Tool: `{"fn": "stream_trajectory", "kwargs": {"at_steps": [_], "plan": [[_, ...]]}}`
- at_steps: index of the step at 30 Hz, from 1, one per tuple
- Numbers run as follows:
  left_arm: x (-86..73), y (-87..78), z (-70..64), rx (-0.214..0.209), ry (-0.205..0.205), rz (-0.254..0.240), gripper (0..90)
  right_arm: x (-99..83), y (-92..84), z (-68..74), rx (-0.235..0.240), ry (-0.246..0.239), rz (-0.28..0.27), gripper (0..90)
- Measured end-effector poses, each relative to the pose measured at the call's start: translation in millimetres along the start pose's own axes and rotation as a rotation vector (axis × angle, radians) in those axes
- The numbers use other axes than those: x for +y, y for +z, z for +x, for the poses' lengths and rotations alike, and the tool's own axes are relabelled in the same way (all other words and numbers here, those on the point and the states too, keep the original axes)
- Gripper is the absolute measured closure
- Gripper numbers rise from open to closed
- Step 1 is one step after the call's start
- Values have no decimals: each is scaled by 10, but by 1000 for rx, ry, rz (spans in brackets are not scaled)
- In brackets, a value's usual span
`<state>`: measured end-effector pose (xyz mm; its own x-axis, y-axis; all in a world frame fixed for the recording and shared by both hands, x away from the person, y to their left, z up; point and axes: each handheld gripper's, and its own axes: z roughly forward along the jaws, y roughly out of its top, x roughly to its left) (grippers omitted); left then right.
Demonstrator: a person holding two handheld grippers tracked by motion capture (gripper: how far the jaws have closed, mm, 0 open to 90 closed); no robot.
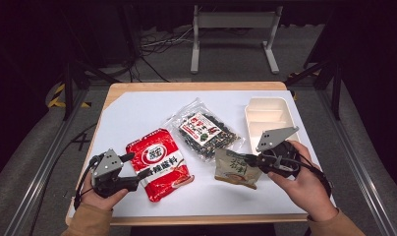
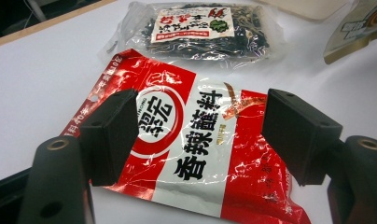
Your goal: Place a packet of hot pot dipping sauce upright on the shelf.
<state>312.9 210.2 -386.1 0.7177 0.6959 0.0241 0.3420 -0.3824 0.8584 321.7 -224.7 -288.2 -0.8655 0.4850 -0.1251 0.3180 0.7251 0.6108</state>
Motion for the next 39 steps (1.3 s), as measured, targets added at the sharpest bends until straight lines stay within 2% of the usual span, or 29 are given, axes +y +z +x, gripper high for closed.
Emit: {"fn": "stream_trajectory", "kwargs": {"at_steps": [15, 24, 30, 39], "plan": [[-14, -13, 44, 5, -20, -2, 277, 146, -201, -151, -27, -46, -12, 900], [-33, -29, 82, 13, -34, -2, 277, 251, -319, -298, -48, -79, -31, 900], [-52, -51, 117, 20, -51, -6, 277, 308, -383, -401, -52, -79, -42, 900], [-81, -80, 174, 34, -63, -8, 277, 382, -462, -532, -93, -100, -43, 900]]}}
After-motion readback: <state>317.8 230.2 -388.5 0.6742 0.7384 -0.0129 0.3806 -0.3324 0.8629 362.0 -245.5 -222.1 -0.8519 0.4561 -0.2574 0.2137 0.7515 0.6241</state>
